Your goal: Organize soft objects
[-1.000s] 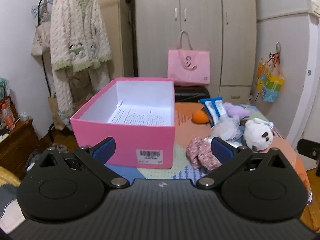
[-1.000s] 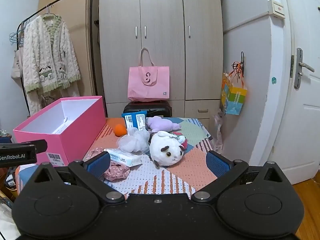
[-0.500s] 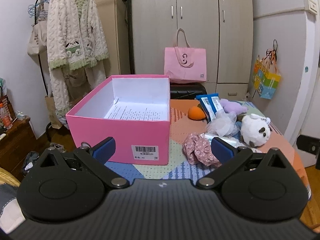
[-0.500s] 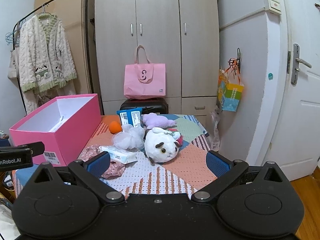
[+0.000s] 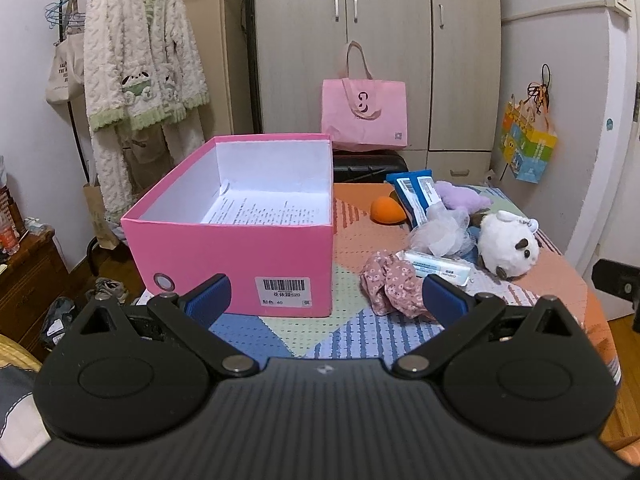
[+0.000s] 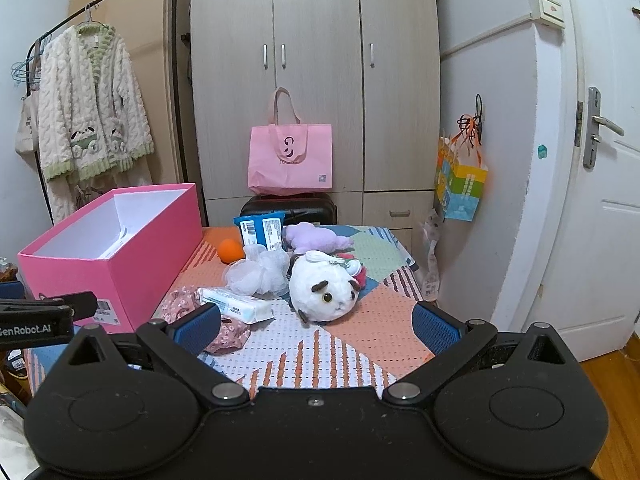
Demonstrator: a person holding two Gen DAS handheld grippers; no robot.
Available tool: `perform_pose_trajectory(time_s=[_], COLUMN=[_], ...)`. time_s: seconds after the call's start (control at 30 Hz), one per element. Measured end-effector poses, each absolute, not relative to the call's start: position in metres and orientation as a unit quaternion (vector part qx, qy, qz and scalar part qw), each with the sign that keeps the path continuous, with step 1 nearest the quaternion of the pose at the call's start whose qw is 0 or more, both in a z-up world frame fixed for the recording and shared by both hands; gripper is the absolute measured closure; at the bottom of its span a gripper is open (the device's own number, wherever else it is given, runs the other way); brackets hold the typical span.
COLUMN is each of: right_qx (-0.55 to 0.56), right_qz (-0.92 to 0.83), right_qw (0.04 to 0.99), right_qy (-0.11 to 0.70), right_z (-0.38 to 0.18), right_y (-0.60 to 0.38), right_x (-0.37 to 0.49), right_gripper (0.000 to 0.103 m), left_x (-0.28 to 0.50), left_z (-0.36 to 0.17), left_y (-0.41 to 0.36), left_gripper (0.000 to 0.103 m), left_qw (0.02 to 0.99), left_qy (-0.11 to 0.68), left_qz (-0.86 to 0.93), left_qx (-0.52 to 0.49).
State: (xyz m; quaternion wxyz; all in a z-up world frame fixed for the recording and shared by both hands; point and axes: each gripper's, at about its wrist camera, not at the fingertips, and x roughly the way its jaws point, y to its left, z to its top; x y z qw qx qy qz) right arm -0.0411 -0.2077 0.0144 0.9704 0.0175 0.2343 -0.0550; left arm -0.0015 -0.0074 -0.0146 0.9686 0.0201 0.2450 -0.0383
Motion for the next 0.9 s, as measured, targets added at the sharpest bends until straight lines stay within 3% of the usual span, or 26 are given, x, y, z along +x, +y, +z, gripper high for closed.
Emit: perform_pose_trajectory(time_s=[0.7, 0.9], right_qx=[0.015, 0.044], right_qz=[-0.052, -0.015], right_qw=[0.965, 0.969], right_qy=[0.257, 0.243], right_z=[0.004, 0.017], right_y=[-0.208, -0.218], right_x=[-0.043, -0.041], right_gripper=[0.000, 0.000], left_x=[0.003, -0.002], left_z=[-0.032, -0.023], left_y=[0.006, 0.007], left_gripper=[0.000, 0.000], left_qw=[0.960, 0.969], left_qy=[0.276, 0.244], left_qz=[-0.026, -0.025], left_qx=[0.034, 0.014])
